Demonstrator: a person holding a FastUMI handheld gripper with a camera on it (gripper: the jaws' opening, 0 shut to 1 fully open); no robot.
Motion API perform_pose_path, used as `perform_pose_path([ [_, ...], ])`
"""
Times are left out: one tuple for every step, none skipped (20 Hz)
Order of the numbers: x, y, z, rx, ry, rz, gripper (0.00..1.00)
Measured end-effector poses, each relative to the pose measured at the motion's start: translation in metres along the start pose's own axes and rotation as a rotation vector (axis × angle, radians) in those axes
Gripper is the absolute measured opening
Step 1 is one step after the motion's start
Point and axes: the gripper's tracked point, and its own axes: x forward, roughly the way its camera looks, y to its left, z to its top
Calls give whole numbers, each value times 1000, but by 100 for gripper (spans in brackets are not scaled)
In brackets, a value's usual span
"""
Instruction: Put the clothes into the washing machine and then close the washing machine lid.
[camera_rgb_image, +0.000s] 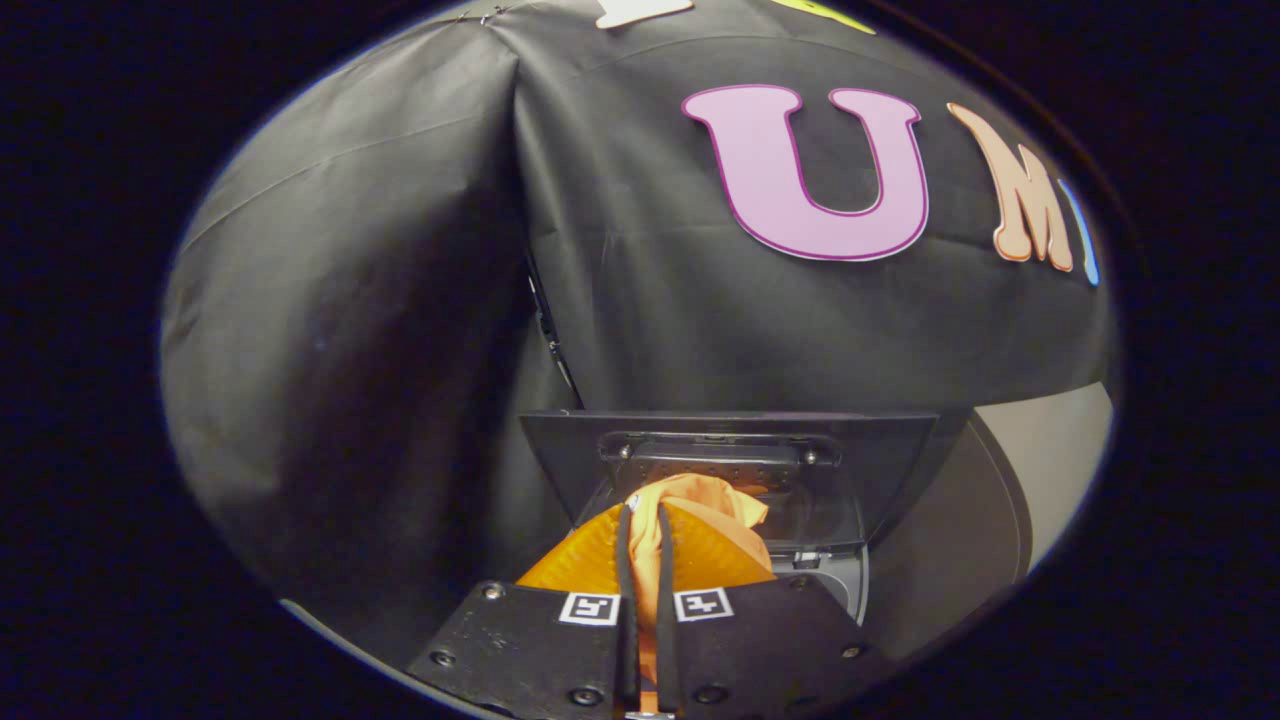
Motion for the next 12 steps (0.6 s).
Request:
perform_pose_path([
  [3,-2,-4,4,0,-7,7],
  [6,-4,-6,12,-4,-13,7],
  [10,-5,-6,21,-8,-18,8],
  [12,-7,-7,33,-11,-30,9],
  [11,-9,-5,44,-22,-38,11],
  [10,-11,1,53,-47,-40,13],
  [11,-10,12,59,-91,-37,17],
  [10,-12,22,51,-117,-46,21],
  [8,-13,26,39,-133,-47,26],
  [6,-10,28,25,-137,-43,30],
  [6,-11,30,12,-141,-53,34],
  [8,-11,32,1,-146,-53,45],
])
